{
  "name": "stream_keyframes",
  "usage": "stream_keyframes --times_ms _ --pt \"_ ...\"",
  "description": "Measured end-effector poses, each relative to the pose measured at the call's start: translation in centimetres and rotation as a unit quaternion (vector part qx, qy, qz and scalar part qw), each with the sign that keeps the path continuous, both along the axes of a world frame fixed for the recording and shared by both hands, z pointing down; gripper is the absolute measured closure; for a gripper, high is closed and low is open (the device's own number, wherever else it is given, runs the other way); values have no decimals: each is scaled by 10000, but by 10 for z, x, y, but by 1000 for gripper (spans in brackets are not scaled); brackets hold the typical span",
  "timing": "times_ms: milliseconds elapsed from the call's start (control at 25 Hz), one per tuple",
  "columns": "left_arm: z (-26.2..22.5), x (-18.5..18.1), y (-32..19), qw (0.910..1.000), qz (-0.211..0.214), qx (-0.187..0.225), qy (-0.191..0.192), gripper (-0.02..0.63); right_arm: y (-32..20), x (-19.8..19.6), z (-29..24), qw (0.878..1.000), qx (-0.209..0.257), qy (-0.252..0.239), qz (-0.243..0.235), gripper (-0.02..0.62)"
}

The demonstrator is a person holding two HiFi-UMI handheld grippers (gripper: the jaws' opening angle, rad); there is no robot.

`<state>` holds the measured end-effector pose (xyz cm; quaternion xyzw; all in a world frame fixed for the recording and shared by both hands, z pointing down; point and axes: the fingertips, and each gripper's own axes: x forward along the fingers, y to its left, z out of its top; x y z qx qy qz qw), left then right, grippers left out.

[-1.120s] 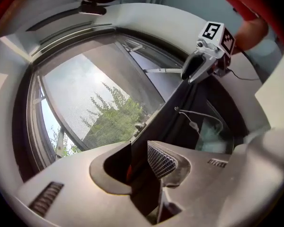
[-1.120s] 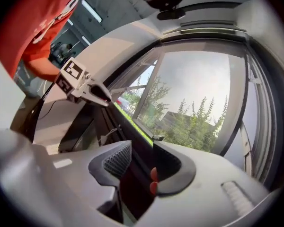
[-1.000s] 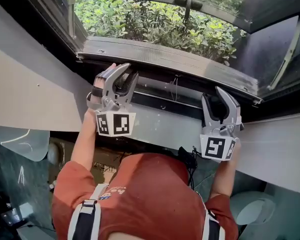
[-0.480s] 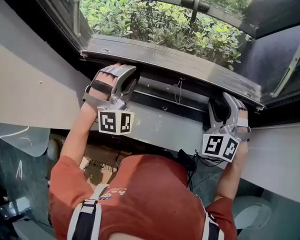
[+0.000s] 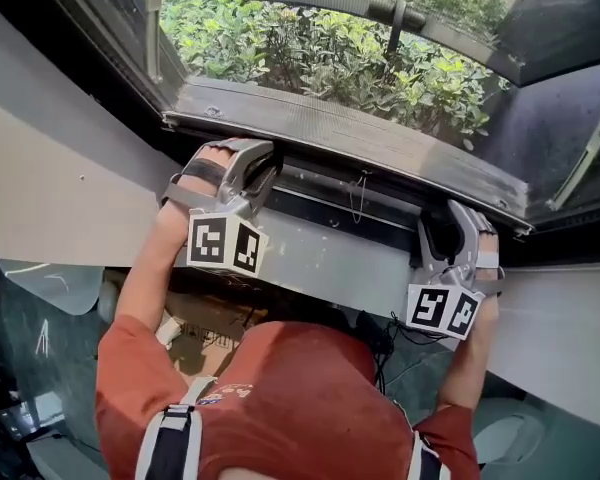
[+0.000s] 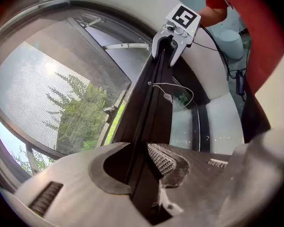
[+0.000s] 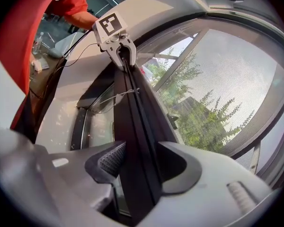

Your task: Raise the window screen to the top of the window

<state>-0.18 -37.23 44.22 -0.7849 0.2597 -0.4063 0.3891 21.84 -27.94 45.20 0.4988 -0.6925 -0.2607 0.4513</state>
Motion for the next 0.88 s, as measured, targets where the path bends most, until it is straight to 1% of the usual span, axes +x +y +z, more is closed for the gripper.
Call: stream_keyframes --times_ms 120,280,360,520,600,720,880 --pt "1 -1 0 9999 118 -27 28 522 0 -1 0 9999 65 -62 -147 380" --pt "2 -2 2 9994 246 177 -163 518 4 -2 2 9998 -11 -17 -193 380" --pt "-1 -1 2 9992 266 200 -235 515 5 -2 -1 9997 -99 4 -228 380" --pt "-14 -3 3 9993 290 174 -155 517 7 -3 -15 9994 -183 -71 -280 383" --pt "-16 -3 3 9989 302 306 -205 517 6 -3 -17 9994 -190 7 -282 390" --pt "-27 -2 1 9978 334 559 -108 517 5 -1 -30 9997 49 3 -260 404" --pt "-54 -1 -1 9948 301 973 82 525 -1 3 -64 9972 703 184 -176 484"
